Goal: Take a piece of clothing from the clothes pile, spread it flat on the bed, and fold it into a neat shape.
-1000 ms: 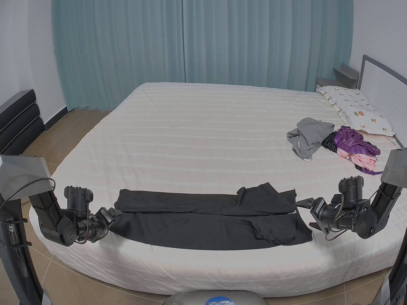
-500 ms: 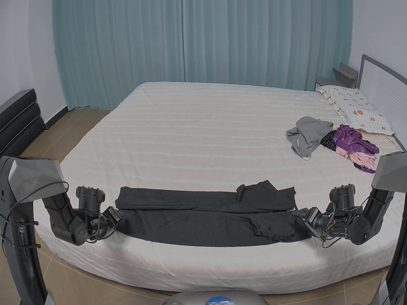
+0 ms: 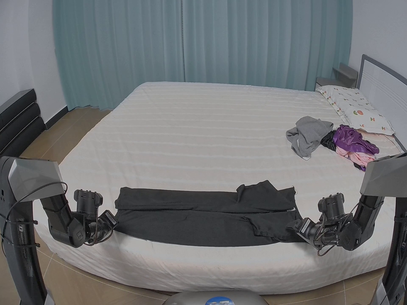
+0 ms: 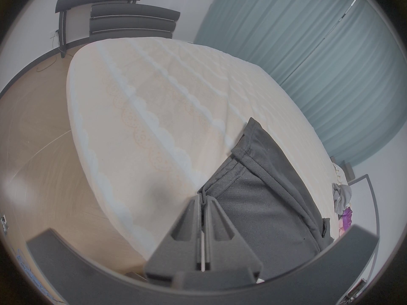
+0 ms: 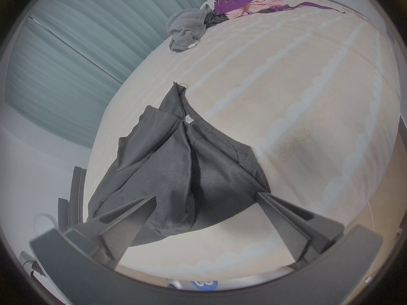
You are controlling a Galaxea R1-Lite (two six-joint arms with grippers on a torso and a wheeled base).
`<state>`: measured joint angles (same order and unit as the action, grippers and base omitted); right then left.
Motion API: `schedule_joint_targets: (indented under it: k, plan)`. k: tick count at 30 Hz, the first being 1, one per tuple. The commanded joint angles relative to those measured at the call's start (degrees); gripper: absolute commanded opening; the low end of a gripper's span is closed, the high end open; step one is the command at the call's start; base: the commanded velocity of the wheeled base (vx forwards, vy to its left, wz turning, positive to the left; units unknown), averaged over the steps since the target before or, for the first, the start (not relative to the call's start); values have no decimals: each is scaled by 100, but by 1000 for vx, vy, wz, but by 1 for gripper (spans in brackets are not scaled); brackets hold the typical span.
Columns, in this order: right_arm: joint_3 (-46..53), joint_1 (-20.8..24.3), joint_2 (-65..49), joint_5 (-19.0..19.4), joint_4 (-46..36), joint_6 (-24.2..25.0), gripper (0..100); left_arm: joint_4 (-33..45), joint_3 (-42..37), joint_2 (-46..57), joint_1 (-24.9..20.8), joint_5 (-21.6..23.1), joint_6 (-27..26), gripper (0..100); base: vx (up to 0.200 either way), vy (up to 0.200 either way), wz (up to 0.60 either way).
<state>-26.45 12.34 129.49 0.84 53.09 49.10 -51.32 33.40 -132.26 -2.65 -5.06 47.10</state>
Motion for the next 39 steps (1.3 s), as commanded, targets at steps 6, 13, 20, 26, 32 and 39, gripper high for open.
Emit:
schedule_joint_targets:
  k: [6,13,20,26,32,39]
  plan:
    - [44,-109,-222,-251,-9,-24,100,-18,-141,16,10,-4,9,0,0,0,0]
    - [395,-65,-380,-242,-115,-199,100,-18,-132,16,10,-4,18,0,0,0,0]
    - [325,-12,-3,-286,-71,-252,100,-18,-141,16,10,-4,18,0,0,0,0]
    - [246,-47,68,-286,-27,-226,100,-18,-141,-2,10,5,18,0,0,0,0]
    - [193,-65,112,-304,-18,-217,0,-9,-150,-2,10,5,18,0,0,0,0]
    - [255,-74,-64,-392,-18,-226,0,-9,-246,51,54,5,-43,0,0,0,0]
